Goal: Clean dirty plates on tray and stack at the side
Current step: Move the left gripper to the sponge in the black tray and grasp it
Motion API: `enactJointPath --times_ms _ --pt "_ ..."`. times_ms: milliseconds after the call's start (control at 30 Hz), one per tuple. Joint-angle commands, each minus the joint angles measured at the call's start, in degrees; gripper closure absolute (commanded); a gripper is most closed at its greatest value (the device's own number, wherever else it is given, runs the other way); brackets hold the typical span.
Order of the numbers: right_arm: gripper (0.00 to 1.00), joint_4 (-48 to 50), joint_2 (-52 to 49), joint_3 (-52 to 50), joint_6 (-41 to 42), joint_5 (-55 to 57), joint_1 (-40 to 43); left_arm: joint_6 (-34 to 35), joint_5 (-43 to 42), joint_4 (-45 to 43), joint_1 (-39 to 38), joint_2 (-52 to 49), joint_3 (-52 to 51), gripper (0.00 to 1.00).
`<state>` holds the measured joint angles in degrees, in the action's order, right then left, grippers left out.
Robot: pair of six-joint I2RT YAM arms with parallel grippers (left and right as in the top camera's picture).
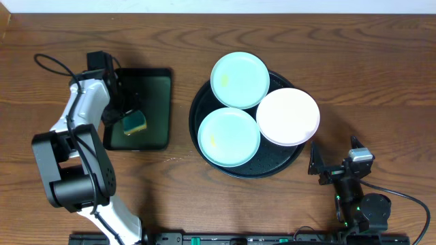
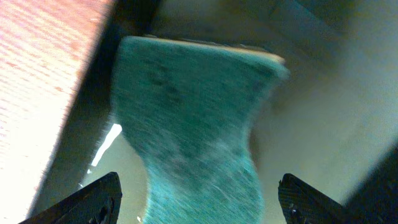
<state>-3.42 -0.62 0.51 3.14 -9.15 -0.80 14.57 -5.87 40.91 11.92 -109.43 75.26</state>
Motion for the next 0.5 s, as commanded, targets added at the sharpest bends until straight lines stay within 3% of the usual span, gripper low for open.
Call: enactJointPath --times_ms 0,467 --pt "0.01 -0.1 0.3 -0.2 -0.7 0.1 0.5 2.1 1.0 0.0 1.6 0.1 1.0 0.19" --pt "0.01 -0.1 0.3 -0.2 -0.7 0.1 0.5 2.1 0.4 -3.0 -0.4 0.1 -1.2 0.19"
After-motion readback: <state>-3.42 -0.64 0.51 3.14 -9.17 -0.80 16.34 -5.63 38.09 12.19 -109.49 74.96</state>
